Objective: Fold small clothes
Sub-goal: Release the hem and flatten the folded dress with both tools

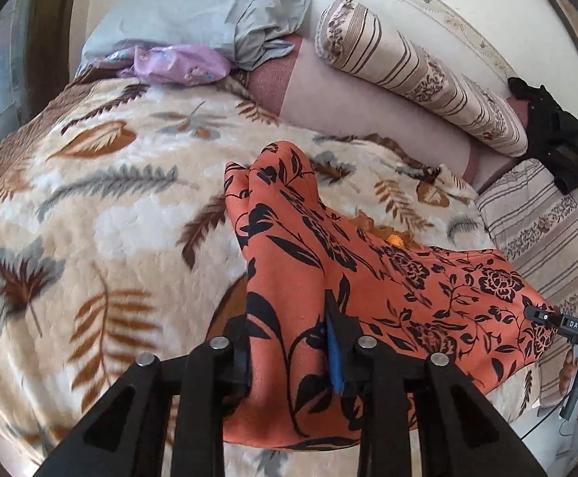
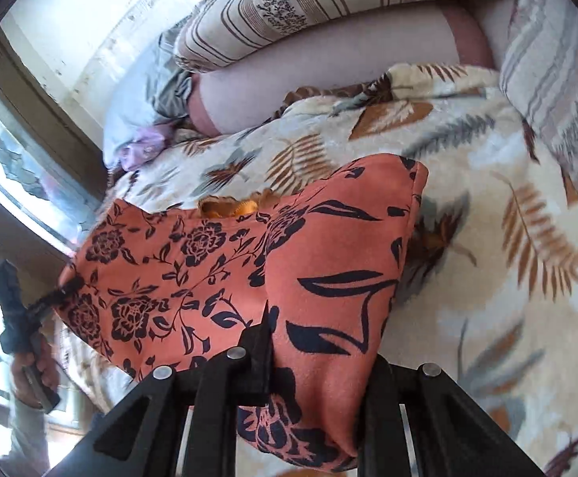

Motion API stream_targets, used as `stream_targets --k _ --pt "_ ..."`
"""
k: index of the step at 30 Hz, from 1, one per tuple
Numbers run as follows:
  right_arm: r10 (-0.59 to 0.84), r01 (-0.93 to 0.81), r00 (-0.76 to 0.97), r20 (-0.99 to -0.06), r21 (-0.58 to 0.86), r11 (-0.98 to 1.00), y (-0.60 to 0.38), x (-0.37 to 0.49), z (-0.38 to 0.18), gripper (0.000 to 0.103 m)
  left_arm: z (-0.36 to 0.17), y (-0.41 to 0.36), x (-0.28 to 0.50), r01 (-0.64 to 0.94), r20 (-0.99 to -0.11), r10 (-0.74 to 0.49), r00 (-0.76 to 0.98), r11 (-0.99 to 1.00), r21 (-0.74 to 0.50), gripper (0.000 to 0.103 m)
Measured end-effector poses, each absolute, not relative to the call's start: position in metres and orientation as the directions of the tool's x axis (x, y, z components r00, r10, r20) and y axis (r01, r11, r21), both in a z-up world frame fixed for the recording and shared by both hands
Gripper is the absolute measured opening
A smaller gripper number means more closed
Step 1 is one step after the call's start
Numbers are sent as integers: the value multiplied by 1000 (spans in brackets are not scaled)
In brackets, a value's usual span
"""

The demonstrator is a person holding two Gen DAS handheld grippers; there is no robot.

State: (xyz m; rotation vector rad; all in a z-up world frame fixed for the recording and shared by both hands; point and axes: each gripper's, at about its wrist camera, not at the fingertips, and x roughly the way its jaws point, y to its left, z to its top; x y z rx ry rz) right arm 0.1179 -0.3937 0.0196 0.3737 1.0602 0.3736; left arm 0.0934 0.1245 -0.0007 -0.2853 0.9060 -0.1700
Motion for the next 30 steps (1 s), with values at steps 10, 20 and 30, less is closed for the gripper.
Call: stream_targets --k 10,20,30 --pt "444 86 466 -765 539 838 -443 50 -64 89 -57 171 44 -97 -782 -157 604 959 -268 75" --pt "409 63 525 -746 513 856 -441 101 -42 89 -41 126 148 66 -772 -190 606 980 -189 75" --pt "328 107 524 -786 442 890 -442 159 -64 83 -67 120 187 43 -807 -167 566 984 -174 74"
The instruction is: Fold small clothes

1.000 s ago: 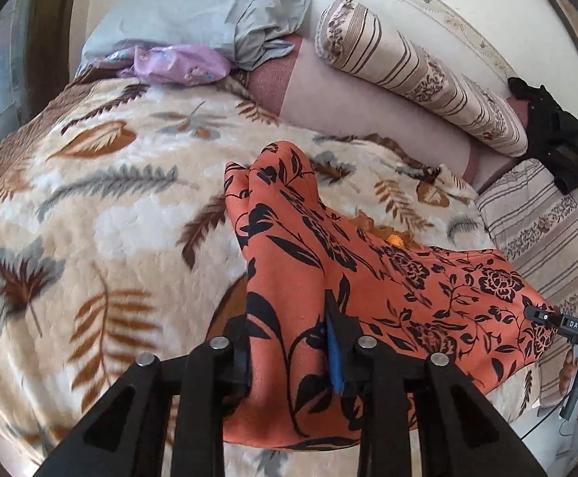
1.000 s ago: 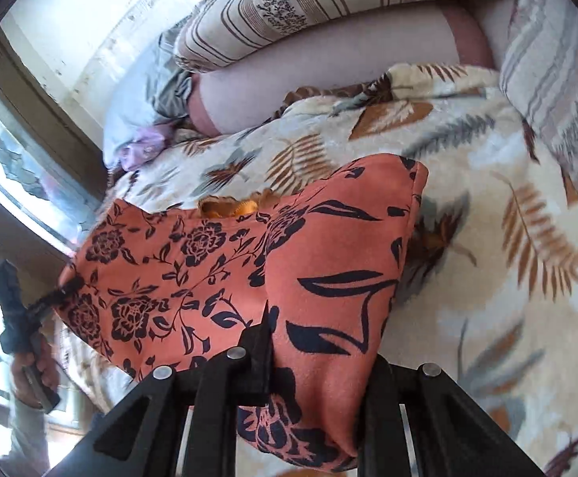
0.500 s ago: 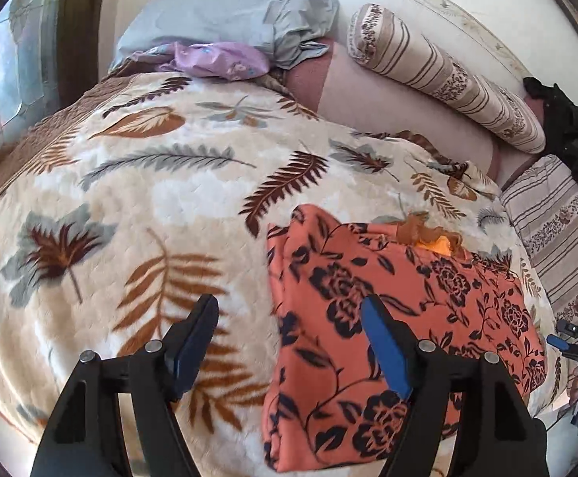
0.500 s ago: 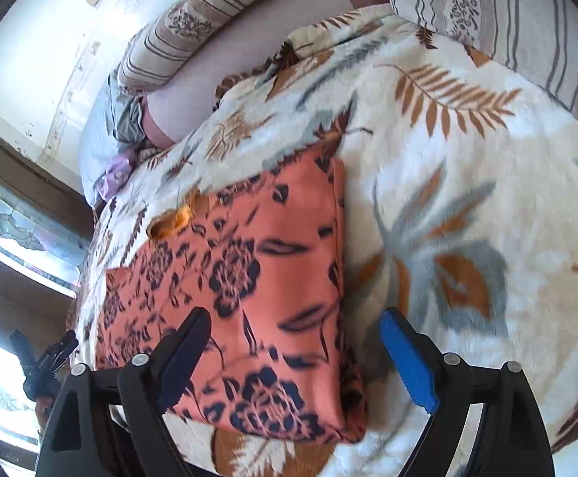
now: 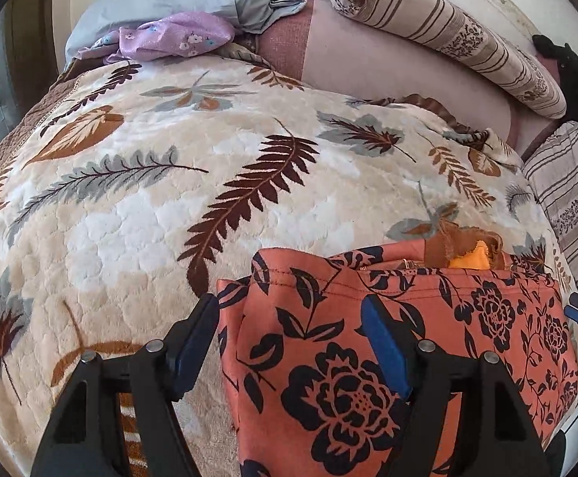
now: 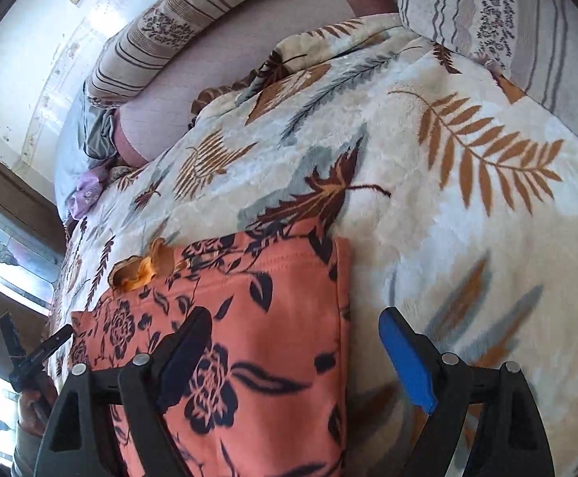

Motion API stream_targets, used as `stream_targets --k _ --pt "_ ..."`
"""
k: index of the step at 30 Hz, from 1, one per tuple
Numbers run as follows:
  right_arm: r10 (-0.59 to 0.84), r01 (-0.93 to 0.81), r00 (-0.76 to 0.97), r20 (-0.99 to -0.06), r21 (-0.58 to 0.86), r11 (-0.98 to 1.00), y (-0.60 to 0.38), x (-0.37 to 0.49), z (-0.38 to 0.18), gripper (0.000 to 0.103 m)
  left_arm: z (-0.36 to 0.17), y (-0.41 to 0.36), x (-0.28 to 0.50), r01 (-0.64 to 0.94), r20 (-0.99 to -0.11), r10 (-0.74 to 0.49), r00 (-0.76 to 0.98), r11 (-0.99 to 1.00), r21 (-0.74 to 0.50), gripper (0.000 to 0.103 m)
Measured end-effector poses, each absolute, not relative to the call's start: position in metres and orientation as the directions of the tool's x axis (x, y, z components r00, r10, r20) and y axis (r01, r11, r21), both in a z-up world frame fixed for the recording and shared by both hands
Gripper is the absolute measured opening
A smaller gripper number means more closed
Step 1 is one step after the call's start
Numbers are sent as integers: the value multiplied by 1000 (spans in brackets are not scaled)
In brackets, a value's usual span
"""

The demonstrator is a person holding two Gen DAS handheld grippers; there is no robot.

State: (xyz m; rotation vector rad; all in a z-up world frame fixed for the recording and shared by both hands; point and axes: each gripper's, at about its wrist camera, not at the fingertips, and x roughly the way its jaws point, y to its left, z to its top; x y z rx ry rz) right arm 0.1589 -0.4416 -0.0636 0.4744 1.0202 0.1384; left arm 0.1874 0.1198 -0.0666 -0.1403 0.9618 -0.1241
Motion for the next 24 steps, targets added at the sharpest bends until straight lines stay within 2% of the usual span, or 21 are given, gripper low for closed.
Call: stream_targets --k 1,2,3,4,8,12,14,18,21,22,23,24 --pt "315 105 517 -796 424 899 -439 164 -66 70 -69 120 189 38 -809 -164 565 984 -173 70" --pt "307 102 500 -810 407 908 -436 170 -69 56 -71 119 191 35 -814 -159 559 985 -168 47" --pt "293 104 478 -828 384 917 -433 173 -71 23 -73 118 194 30 -827 -140 544 989 -147 16" --pt "263 100 475 -840 349 932 -429 175 -70 22 -76 117 196 25 -838 -116 533 992 -121 6" --pt "167 19 521 -837 207 978 -410 165 -42 8 -54 115 182 55 -780 -122 613 992 -111 4" --pt "108 -28 609 -786 115 993 -399 153 -1 7 -6 119 144 68 -664 -115 739 993 -96 4" --pt "94 -33 654 -751 95 995 -397 151 16 7 2 124 133 56 -633 -105 767 994 -97 4" --pt "65 6 661 -747 92 996 -400 177 4 7 -36 129 160 20 -695 -77 715 996 -89 7" --pt "132 95 498 -857 205 974 -414 206 -52 8 -89 130 196 -23 -830 -44 556 997 -68 12" --pt "145 129 482 -864 234 964 -418 204 -60 8 -92 134 196 -38 -834 -57 549 995 -93 12" --pt "166 140 505 -847 270 953 -421 196 -60 8 -85 138 191 -52 -815 -74 575 991 -127 14" --pt "179 134 537 -824 293 947 -424 185 -54 8 -75 143 184 -72 -798 -74 599 987 -146 31"
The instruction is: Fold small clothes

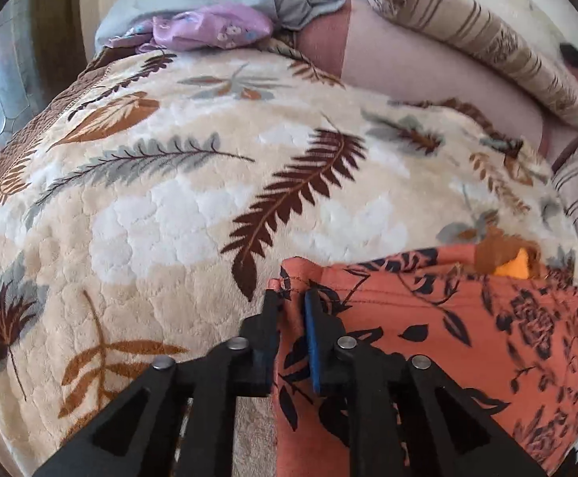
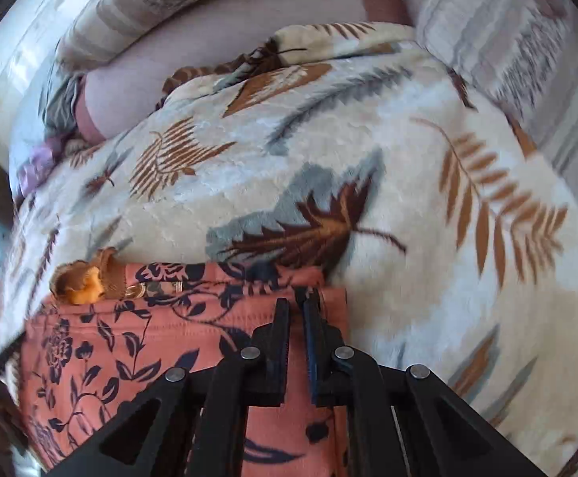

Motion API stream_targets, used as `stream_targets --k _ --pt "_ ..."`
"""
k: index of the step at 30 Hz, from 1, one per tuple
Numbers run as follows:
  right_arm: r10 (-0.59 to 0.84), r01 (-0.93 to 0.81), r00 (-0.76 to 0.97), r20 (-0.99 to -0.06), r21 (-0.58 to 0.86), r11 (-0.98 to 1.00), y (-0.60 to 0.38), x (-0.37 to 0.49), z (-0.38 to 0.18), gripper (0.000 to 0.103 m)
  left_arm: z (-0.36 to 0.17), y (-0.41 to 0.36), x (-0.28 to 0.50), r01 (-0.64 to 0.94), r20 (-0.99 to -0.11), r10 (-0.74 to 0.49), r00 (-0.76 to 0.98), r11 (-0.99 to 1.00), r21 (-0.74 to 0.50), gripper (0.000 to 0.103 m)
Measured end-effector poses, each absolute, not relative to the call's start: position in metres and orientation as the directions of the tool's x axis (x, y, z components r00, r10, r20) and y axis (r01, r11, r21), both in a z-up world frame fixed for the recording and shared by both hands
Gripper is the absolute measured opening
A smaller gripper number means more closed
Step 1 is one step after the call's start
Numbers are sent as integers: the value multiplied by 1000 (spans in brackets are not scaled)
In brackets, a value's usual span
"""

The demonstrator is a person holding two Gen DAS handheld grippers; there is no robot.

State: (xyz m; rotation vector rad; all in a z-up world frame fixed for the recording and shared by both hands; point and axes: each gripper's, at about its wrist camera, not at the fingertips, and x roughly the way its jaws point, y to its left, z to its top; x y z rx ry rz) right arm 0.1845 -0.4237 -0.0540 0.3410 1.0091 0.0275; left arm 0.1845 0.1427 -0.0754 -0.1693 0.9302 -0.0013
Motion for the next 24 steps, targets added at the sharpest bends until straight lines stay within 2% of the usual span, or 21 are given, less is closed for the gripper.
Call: stream_targets --k 1,2,3,4,5,11,14,16,18,19,21,22,24 --pt "181 124 551 -815 294 948 -425 175 -49 14 -67 147 178 -83 -785 -77 615 984 -161 42" --pt "178 119 556 -812 290 949 -427 167 -44 21 -57 151 170 -88 -767 -82 637 980 -178 58" --pt "179 117 562 -807 293 949 -431 158 -40 41 -47 155 159 -93 -741 -79 667 978 -188 59" --pt "179 119 572 -800 297 947 -434 148 -35 72 -37 157 148 -97 -719 -69 692 977 -188 59" --pt "176 123 589 -789 302 945 -437 139 -29 79 -28 158 138 -93 -705 -66 706 978 -185 59" --pt "319 70 605 -730 448 891 -437 86 -14 80 -6 142 63 -37 -664 -132 736 972 -233 62" --pt "433 11 606 -667 551 834 -421 52 -17 80 -20 125 25 -34 -676 -132 725 973 -226 64" --pt "524 -54 573 -631 609 792 -407 33 -23 80 -43 114 12 -31 -722 -111 683 983 -181 69" --pt "540 -58 541 -644 613 788 -397 25 -38 80 -82 109 16 -77 -844 -57 533 990 -115 69" --pt "519 -16 509 -687 595 804 -397 27 -54 81 -96 113 17 -103 -879 -80 469 984 -144 69" --pt "480 110 455 -750 582 806 -405 29 -80 79 -86 120 4 -136 -854 -83 513 975 -176 69" --pt "489 116 491 -721 610 783 -409 25 -76 79 -78 121 1 -137 -853 -75 516 976 -169 69" --pt "457 121 510 -728 588 800 -409 19 -63 80 -57 123 -7 -123 -820 -57 569 980 -154 69"
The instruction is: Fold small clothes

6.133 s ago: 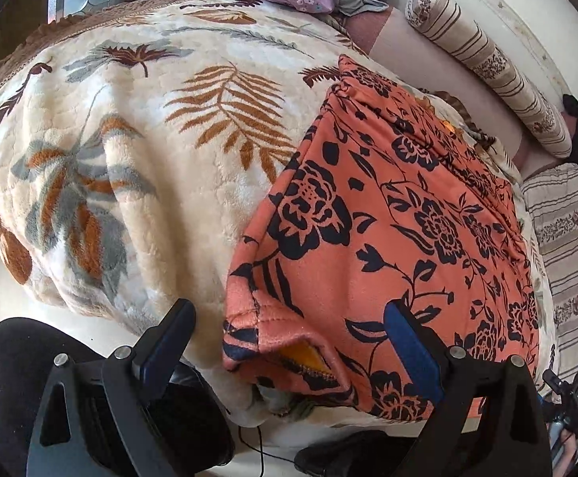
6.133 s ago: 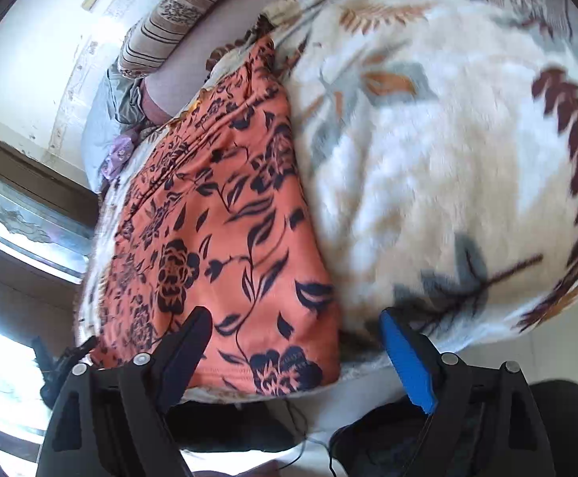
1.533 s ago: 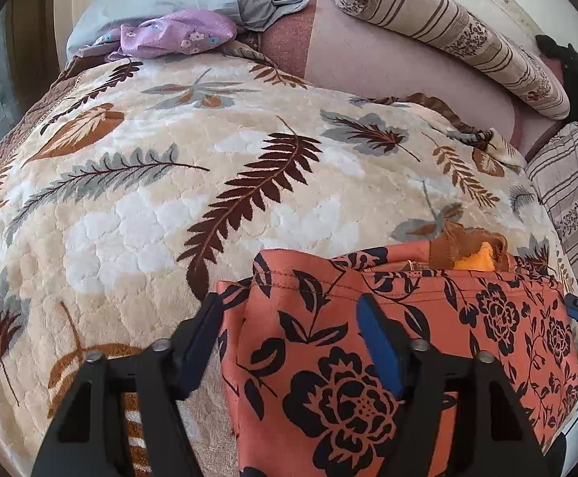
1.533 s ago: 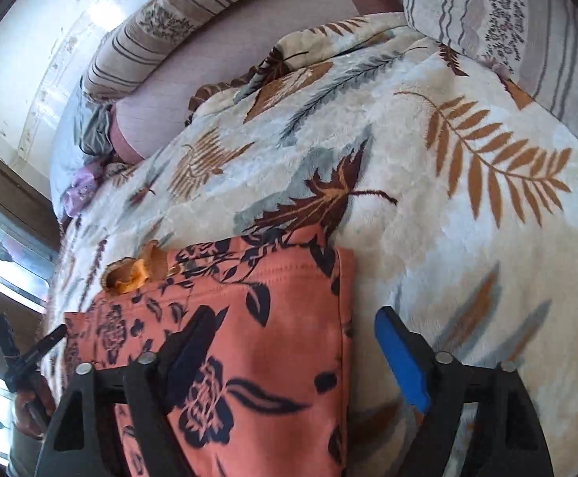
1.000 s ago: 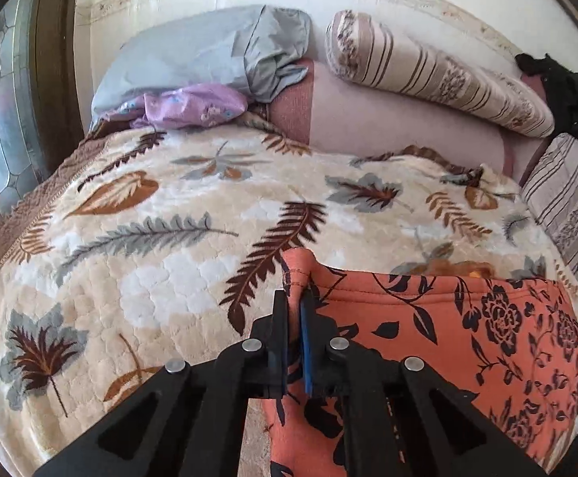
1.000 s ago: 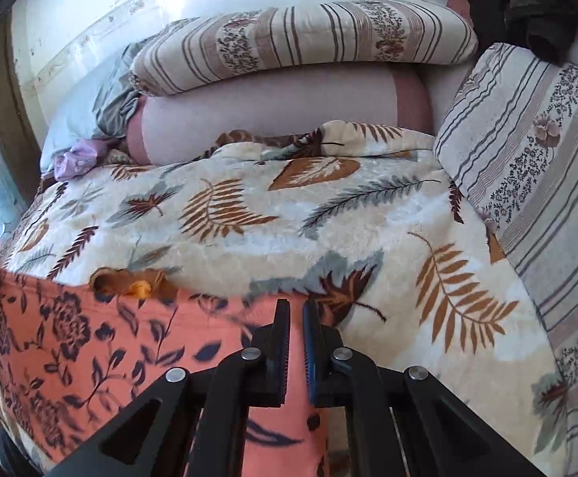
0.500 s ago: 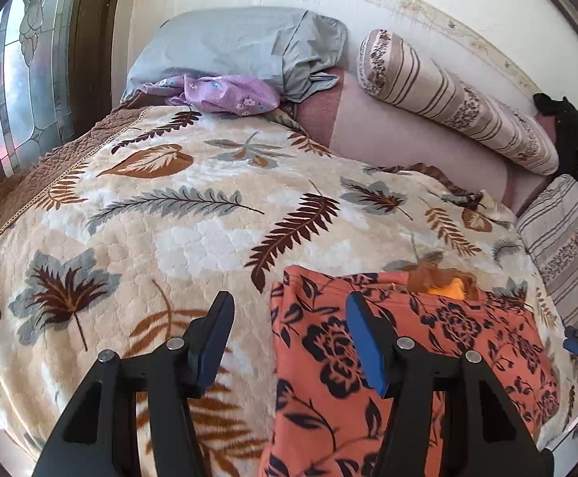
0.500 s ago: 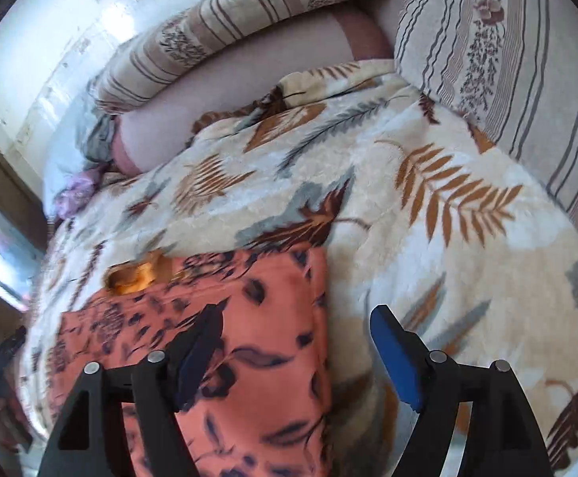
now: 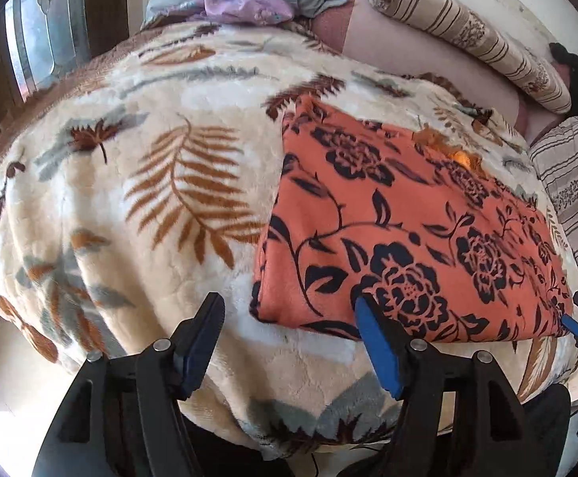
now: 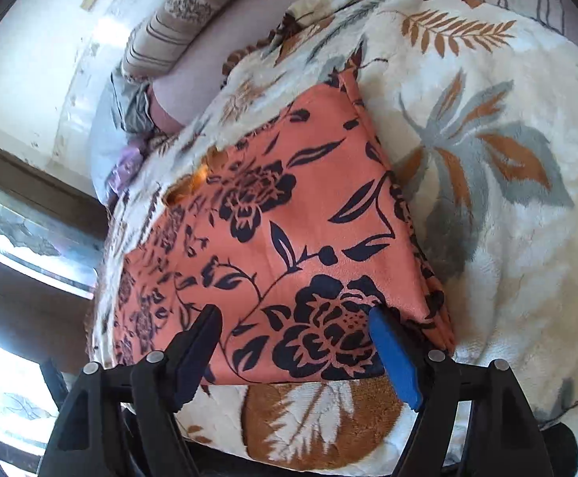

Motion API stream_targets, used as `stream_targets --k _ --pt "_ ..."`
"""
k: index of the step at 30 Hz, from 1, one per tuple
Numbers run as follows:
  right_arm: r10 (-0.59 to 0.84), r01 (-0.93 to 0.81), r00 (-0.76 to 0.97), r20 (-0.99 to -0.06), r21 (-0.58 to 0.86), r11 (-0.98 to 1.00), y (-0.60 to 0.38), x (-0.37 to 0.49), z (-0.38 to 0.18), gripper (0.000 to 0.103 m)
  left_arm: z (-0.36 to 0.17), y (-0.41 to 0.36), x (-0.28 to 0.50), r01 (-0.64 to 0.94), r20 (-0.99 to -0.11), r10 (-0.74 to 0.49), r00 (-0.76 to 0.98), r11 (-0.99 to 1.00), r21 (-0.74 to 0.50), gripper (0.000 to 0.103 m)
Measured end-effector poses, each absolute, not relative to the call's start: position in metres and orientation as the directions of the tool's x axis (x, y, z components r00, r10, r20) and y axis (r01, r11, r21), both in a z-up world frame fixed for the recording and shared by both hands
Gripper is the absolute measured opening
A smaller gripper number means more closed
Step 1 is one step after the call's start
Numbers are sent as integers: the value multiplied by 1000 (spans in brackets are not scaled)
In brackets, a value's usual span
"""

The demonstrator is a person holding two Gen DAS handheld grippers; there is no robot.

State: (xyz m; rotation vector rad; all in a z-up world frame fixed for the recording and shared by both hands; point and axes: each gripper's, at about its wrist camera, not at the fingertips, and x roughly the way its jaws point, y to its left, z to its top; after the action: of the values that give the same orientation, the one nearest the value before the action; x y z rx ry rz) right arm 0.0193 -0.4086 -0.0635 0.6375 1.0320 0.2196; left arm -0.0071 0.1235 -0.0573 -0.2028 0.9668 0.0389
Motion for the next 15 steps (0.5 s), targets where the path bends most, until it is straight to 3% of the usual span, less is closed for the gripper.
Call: stream_targets --k 3,9,15 --pt "436 66 540 -719 554 830 -404 14 -47 80 -29 123 -11 -100 -769 -29 639 988 -120 69" --pt "527 41 538 -658 645 763 -409 29 -37 80 -5 91 19 36 -722 -138 678 987 -155 69" --pt "669 -58 357 -652 700 712 -371 71 -47 80 -19 62 70 82 -745 -165 647 986 -147 72"
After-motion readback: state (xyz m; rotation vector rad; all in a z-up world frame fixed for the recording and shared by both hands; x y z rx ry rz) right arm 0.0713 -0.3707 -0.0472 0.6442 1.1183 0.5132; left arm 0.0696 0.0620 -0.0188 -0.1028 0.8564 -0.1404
